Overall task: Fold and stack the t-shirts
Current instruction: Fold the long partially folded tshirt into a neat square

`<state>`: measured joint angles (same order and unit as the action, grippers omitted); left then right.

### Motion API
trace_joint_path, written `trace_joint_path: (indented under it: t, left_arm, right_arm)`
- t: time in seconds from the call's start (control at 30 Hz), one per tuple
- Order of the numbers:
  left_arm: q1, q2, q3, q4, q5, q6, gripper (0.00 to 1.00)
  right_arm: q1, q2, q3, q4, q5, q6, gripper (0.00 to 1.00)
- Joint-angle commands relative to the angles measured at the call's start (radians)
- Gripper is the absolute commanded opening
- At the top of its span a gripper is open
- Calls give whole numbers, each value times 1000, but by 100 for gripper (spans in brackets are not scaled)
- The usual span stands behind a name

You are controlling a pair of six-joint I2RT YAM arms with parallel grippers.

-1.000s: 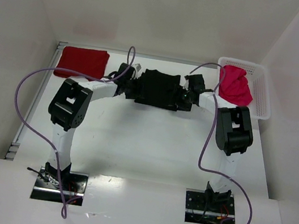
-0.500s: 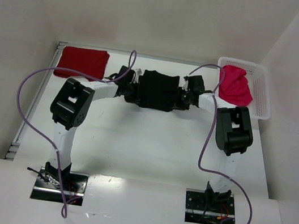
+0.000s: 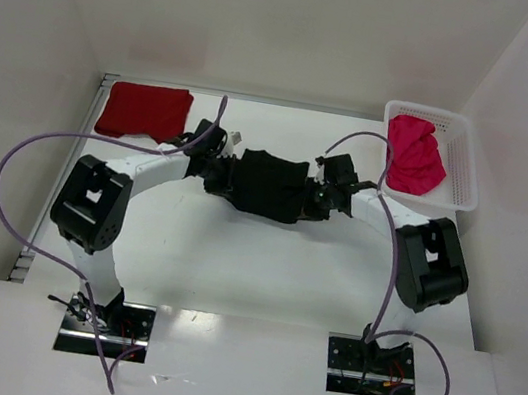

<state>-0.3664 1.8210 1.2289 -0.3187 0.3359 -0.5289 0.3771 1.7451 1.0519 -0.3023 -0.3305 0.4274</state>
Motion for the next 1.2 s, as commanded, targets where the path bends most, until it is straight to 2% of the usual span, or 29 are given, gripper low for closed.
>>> trace_joint_path:
  t: [0.0,0.13,0.2,0.27,0.3,0.33,0.37,0.4,0.43,0.47,0.53,0.63,0.73,0.77,0.93,1.03,1.17]
  left_arm:
    - [-31,-95,-45,-147,55,24,4]
    - [-55,-153,-107,-204,69,35,4]
    - [-65,-163,-130,-238,69,35,12]
    - [-65,-172,-131,-261,69,44,22]
    - [-65,-172,-131,-261,57,44,38]
    - [-65,-186,-131,-276,37,44,45]
    - [-65,-196,-120,-287,23,44,50]
    - [-65,-196,-106,-307,23,58,57]
    - [-65,-206,-86,-324,0,58,74]
    - [-65,-206,-50,-336,0,67,79]
    - [-65,-216,-10,-358,0,67,85]
    - [-46,-226,56,-369,-15,78,92]
    - [3,-195,81,-306,-43,78,95]
    - [17,-181,93,-283,-43,78,95]
    - [72,-97,110,-142,-64,69,95]
    - [99,-54,110,-103,-74,60,92]
    - [109,-5,98,-43,-94,60,88]
  right_arm:
    - [8,-120,-35,-64,27,27,12]
    - [8,-159,-59,-115,45,36,12]
    - [8,-159,-59,-115,30,36,17]
    - [8,-147,-59,-127,10,36,28]
    - [8,-147,-59,-136,10,36,33]
    - [8,-147,-59,-146,10,45,41]
    - [8,-168,-59,-156,10,45,61]
    - [8,-183,-50,-168,24,45,69]
    - [8,-202,-41,-190,24,45,76]
    - [8,-220,-41,-190,37,33,92]
    - [8,-272,-17,-199,51,21,100]
    - [8,-297,20,-132,70,2,100]
    - [8,-234,65,-66,82,2,100]
    - [8,-210,80,-54,82,-25,100]
    - [8,-64,180,-14,103,-73,84]
    - [8,23,227,-39,140,-84,83]
    - [8,77,227,-15,113,-84,78]
